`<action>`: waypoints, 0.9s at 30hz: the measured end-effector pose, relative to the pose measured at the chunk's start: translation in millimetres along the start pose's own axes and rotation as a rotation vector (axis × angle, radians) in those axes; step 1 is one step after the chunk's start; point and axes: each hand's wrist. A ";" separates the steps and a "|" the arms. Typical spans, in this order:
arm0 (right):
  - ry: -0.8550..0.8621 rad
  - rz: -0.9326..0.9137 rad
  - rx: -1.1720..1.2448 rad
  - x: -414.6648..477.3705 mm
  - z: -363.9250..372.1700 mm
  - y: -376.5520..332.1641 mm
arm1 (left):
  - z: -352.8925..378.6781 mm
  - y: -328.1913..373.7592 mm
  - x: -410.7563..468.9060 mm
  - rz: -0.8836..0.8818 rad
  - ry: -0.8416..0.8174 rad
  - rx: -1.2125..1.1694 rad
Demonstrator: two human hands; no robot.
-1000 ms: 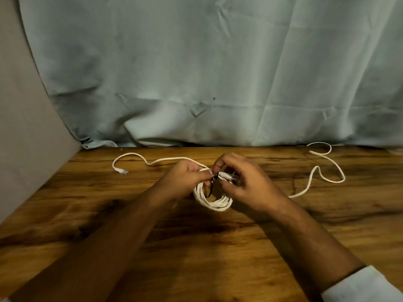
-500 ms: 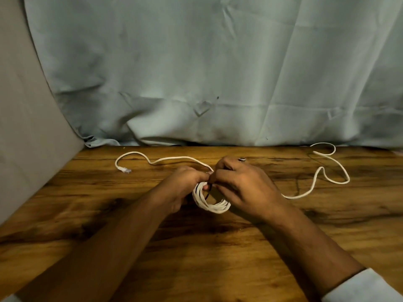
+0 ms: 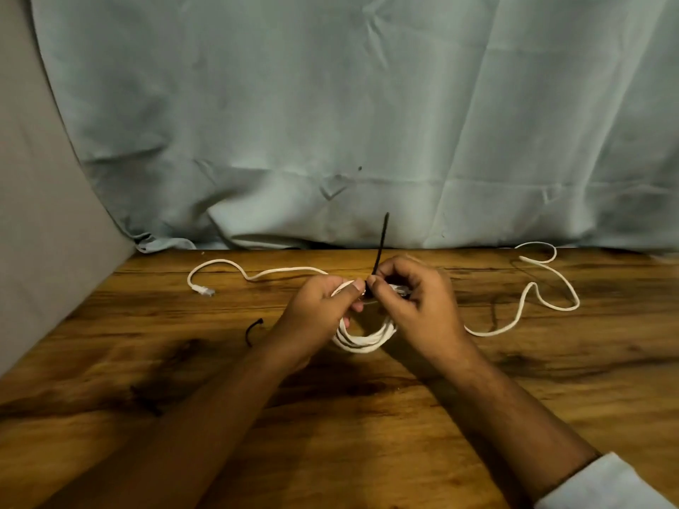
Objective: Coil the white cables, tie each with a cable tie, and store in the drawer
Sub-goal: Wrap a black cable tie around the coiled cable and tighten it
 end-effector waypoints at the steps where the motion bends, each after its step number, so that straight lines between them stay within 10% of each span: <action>1: -0.009 0.069 0.052 0.1 -0.4 -1.4 | -0.5 -3.7 0.7 0.051 0.002 0.087; 7: -0.109 0.507 0.585 -5.1 -1.9 -11.6 | -1.1 -9.4 -3.3 0.402 0.088 0.642; 15: -0.236 0.770 0.795 4.6 -10.4 -4.8 | 1.4 -0.9 -11.5 0.597 0.139 0.777; 27: -0.264 0.727 0.770 6.3 -14.4 1.3 | -5.9 2.9 -8.1 0.604 0.135 0.719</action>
Point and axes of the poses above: each hand's wrist, its own x-axis towards the middle knuckle, its own z-axis out of the palm, y = z × x
